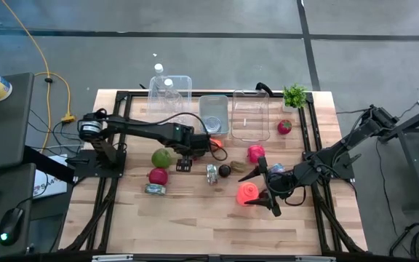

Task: Pick & Place Food Item
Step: Put the grapes into the transparent bin

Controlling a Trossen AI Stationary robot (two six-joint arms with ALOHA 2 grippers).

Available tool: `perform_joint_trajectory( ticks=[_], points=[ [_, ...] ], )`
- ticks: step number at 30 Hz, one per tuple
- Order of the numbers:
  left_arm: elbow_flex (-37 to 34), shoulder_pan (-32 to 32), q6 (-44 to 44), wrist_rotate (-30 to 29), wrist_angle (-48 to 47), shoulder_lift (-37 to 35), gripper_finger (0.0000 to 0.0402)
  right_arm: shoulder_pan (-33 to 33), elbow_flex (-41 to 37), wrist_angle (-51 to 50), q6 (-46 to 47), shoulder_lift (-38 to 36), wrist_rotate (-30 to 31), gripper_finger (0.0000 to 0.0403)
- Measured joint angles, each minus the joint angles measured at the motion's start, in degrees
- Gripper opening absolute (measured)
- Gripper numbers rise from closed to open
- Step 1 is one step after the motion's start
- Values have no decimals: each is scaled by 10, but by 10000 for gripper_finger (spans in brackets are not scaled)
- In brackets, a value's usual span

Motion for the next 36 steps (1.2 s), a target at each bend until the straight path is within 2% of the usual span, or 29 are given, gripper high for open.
perform_joint_trajectory(
  ticks=[10, 18, 24, 31, 36],
  points=[
    [-5, 6, 16, -2, 48, 24, 326, 0, 0, -1, 1, 0, 0, 317],
    [-13, 24, 15, -2, 68, 43, 326, 0, 0, 1, 1, 0, 0, 317],
    [-19, 33, 45, 0, 63, 54, 326, 0, 0, 2, 1, 0, 0, 317],
    [-22, 40, 54, 27, 64, 69, 322, 0, 0, 1, 0, 0, 0, 317],
    [-21, 41, 58, 64, 64, 73, 300, 0, 0, 1, 0, 0, 0, 317]
  ],
)
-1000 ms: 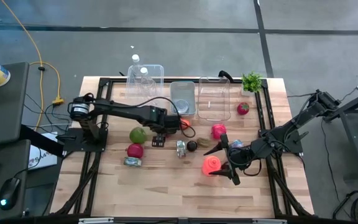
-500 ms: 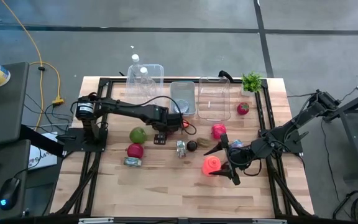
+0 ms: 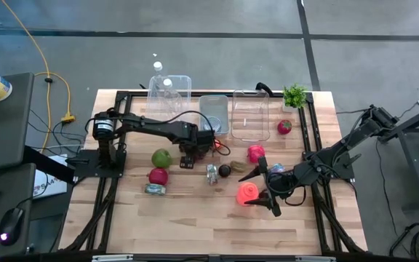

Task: Pick & Place Food Item
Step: Put the grapes into the transparent bin

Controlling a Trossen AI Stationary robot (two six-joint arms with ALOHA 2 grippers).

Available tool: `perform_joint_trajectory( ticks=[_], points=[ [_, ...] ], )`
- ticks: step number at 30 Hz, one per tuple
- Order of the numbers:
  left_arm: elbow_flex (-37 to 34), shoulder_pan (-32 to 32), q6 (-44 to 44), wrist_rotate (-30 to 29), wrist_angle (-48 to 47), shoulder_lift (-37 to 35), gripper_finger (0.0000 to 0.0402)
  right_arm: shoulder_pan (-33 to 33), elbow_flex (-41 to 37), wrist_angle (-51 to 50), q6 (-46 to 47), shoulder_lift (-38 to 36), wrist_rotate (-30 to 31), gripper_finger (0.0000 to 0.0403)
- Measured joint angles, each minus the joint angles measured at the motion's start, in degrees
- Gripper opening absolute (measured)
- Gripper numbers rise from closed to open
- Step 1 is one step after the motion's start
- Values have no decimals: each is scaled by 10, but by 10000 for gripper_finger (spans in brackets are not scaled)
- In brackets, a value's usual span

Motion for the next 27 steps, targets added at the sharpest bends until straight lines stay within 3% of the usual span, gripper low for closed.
perform_joint_trajectory(
  ticks=[10, 17, 20, 23, 27],
  points=[
    [3, -22, 8, 5, -6, -11, 193, 0, 0, 0, -1, 0, 0, 317],
    [3, -57, 2, -22, -15, -60, 106, 0, 0, -20, 2, 0, 0, 317],
    [3, -76, -11, -62, -15, -90, 72, -1, 0, -23, 2, 0, 0, 317],
    [4, -95, -18, -102, -14, -114, 51, -6, 0, -24, 3, 0, 0, 317],
    [5, -104, -18, -109, -6, -125, 45, -15, 0, -24, 11, 0, 0, 317]
  ],
)
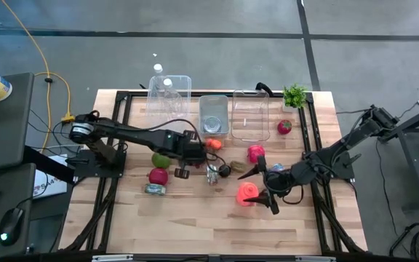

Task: Pick & Place Food Item
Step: Put the grapes into the transparent bin

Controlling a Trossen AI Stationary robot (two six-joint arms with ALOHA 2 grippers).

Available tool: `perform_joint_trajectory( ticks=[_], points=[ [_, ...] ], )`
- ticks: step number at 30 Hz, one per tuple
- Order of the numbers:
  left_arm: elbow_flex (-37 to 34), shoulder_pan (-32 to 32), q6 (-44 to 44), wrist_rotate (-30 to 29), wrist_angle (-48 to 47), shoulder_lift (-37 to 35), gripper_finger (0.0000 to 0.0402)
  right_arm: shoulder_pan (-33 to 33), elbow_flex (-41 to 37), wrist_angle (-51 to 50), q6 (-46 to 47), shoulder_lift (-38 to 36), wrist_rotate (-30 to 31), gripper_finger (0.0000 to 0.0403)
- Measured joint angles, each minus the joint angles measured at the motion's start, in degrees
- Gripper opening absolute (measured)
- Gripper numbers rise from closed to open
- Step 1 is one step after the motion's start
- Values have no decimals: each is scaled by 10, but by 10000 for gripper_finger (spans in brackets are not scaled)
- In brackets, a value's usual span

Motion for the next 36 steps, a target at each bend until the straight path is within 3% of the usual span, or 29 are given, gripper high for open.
perform_joint_trajectory(
  ticks=[4, 8, 18, 23, 29, 36],
  points=[
    [0, 10, -1, 9, 0, 4, 49, -15, 0, 0, 26, 0, 0, 317],
    [-1, 22, -2, 40, 0, 9, 85, -26, 0, -3, 36, 0, -5, 317],
    [-6, 27, -4, 50, 6, 11, 265, -30, 0, -10, 38, 0, -5, 317],
    [-22, 30, -17, 42, 27, 11, 330, -30, 0, -10, 38, 0, -5, 317],
    [-67, 51, 9, 46, 85, 11, 349, -30, 0, -10, 38, 0, -5, 317],
    [-112, 78, 27, 103, 147, 11, 349, -30, 0, -9, 36, 0, -5, 317]
  ],
)
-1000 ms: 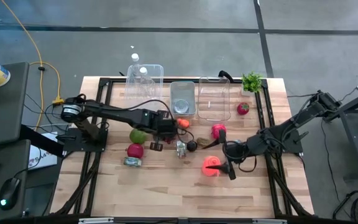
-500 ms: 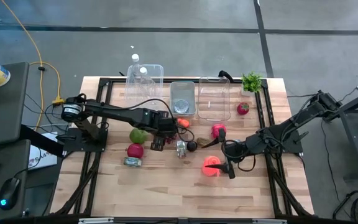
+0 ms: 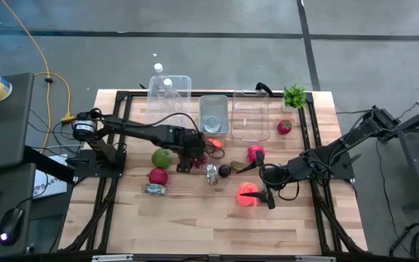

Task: Pick & Place Food Item
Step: Put the grapes into the transparent bin

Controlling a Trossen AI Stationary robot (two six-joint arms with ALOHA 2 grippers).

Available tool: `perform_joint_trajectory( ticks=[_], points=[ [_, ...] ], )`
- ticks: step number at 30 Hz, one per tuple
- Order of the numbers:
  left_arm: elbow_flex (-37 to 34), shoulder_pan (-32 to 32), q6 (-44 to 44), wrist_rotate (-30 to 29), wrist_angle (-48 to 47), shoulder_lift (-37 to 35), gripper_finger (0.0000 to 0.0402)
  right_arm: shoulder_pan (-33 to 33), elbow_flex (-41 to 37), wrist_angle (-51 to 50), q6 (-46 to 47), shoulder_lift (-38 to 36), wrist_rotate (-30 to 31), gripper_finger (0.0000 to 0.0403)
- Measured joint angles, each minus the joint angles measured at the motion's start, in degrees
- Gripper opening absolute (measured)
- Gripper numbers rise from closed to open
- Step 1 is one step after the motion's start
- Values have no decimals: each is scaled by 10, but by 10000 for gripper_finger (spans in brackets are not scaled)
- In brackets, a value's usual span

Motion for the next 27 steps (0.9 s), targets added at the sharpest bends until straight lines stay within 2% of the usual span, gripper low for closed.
perform_joint_trajectory(
  ticks=[5, 12, 17, 27],
  points=[
    [-14, 13, -6, 36, 13, 0, 349, 0, 0, 0, 0, 0, 0, 317],
    [-53, 24, -9, 36, 83, 0, 349, 0, 0, 0, 0, 0, 0, 317],
    [-63, 29, -18, 36, 93, 2, 349, 0, 0, 0, 0, 0, 0, 317],
    [-60, 29, 1, 41, 103, 62, 349, 0, 0, 0, 0, 0, 0, 317]
  ],
)
